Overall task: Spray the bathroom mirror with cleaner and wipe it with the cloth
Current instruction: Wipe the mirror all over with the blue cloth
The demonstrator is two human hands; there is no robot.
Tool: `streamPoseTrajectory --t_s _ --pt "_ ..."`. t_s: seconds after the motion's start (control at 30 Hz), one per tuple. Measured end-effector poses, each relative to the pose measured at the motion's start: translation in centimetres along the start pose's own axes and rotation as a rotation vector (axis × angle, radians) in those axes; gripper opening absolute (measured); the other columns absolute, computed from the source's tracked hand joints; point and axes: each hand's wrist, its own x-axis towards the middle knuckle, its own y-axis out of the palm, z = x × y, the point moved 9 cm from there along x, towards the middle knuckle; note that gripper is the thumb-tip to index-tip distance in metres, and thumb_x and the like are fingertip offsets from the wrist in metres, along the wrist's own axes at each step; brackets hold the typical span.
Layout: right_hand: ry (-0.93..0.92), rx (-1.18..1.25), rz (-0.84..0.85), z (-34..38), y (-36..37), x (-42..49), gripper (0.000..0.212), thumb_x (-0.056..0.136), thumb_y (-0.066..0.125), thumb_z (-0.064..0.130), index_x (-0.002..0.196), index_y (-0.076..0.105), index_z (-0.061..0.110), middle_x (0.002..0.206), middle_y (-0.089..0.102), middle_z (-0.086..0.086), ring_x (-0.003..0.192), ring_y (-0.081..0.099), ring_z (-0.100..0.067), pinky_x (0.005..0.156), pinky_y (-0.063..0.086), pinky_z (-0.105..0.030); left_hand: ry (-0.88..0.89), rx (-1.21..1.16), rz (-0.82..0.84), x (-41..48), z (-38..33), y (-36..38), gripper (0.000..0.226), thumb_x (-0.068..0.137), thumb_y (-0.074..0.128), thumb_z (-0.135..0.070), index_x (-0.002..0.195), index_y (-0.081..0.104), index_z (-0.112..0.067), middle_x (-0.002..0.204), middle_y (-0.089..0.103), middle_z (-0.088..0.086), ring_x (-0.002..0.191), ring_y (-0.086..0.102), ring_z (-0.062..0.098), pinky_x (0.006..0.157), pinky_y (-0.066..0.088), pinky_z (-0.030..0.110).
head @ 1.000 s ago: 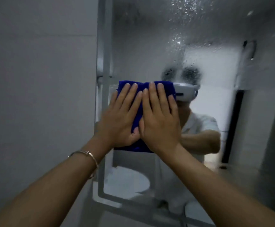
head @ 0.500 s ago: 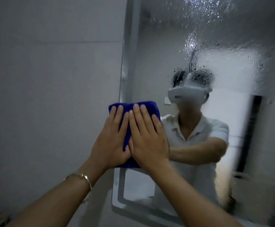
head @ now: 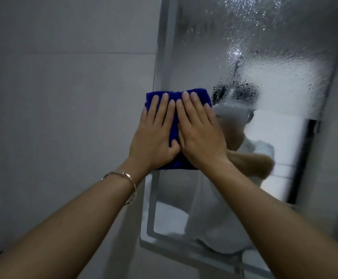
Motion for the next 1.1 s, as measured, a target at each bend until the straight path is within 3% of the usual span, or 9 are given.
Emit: streamPoseTrajectory --t_s 0.13,0.27,0.37,0.5,0.63,0.77,0.87,1.0,1.1 --pt "0.027 0.055 0.004 2.4 1.7 -6.9 0.057 0.092 0.032 0.026 0.145 0.029 0.004 0.153 0.026 -0.014 0.142 0.021 -0.026 0.117 0.005 -0.039 0.037 -0.019 -0.010 -6.5 -1.7 3.4 0.086 0.076 0.039 -0.030 0.148 -0.002 -0.008 0.155 -0.001 0.013 0.144 -0.003 0.030 0.117 0.004 0.051" --pt "-0.025 0.042 0.089 4.9 3.9 -14.5 0.063 0.091 0.033 0.029 0.148 0.017 0.006 0.154 0.017 -0.011 0.144 0.015 -0.025 0.116 0.007 -0.040 0.083 0.021 0.078 -13.8 -3.8 6.6 0.089 0.076 0.042 -0.036 0.149 -0.001 -0.008 0.155 0.001 0.013 0.144 0.000 0.032 0.115 0.004 0.048" --pt "-0.026 0.057 0.153 6.8 5.0 -19.8 0.065 0.097 0.025 0.032 0.151 -0.002 0.006 0.159 0.000 -0.011 0.147 -0.001 -0.023 0.117 0.002 -0.038 0.116 0.048 0.150 -18.7 -5.0 9.0 0.092 0.075 0.043 -0.041 0.149 -0.002 -0.008 0.157 -0.007 0.013 0.144 -0.003 0.032 0.114 0.005 0.047" --pt "-0.029 0.080 0.224 7.3 5.4 -23.0 0.067 0.096 0.025 0.033 0.150 -0.004 0.005 0.159 -0.012 -0.010 0.146 -0.002 -0.022 0.118 -0.001 -0.037 0.103 0.064 0.207 -21.2 -6.1 10.1 0.095 0.073 0.042 -0.043 0.148 -0.003 -0.006 0.156 0.000 0.017 0.144 -0.006 0.032 0.113 0.005 0.045" --pt "-0.079 0.106 0.252 6.2 4.8 -21.5 0.063 0.098 0.022 0.029 0.151 -0.002 0.006 0.159 -0.012 -0.010 0.146 0.002 -0.021 0.117 0.003 -0.036 0.135 0.010 0.245 -20.1 -5.9 9.4 0.097 0.073 0.043 -0.045 0.148 -0.005 -0.007 0.156 -0.011 0.013 0.144 -0.004 0.032 0.112 0.007 0.046" --pt "0.036 0.119 0.172 2.3 2.3 -14.0 0.067 0.087 0.032 0.032 0.148 0.018 0.006 0.156 0.018 -0.012 0.145 0.011 -0.023 0.116 0.007 -0.037 0.089 -0.047 0.136 -11.7 -5.9 5.4 0.091 0.078 0.042 -0.043 0.149 -0.003 -0.008 0.156 -0.005 0.012 0.143 0.000 0.033 0.115 0.011 0.054" --pt "0.059 0.054 0.115 -0.8 0.3 -7.4 0.064 0.085 0.033 0.030 0.144 0.033 0.004 0.151 0.032 -0.014 0.141 0.028 -0.026 0.115 0.013 -0.039 0.080 -0.084 0.070 -4.9 -5.3 2.4 0.085 0.082 0.043 -0.038 0.148 -0.002 -0.010 0.156 -0.003 0.011 0.144 -0.003 0.029 0.115 0.005 0.048" --pt "0.121 0.033 0.083 -0.4 0.8 -5.0 0.065 0.085 0.037 0.030 0.146 0.031 0.005 0.154 0.028 -0.014 0.144 0.022 -0.026 0.116 0.009 -0.040 0.108 -0.053 0.003 -3.2 -3.0 2.2 0.080 0.085 0.036 -0.042 0.148 -0.002 -0.010 0.156 -0.001 0.010 0.145 -0.003 0.025 0.117 0.008 0.046" --pt "0.090 0.037 0.095 1.4 1.9 -5.4 0.064 0.087 0.038 0.029 0.146 0.029 0.006 0.155 0.027 -0.013 0.144 0.020 -0.026 0.116 0.008 -0.041 0.027 -0.082 -0.047 -4.9 -1.5 3.0 0.079 0.088 0.042 -0.037 0.149 0.000 -0.010 0.156 -0.001 0.011 0.145 0.000 0.028 0.117 0.010 0.047"
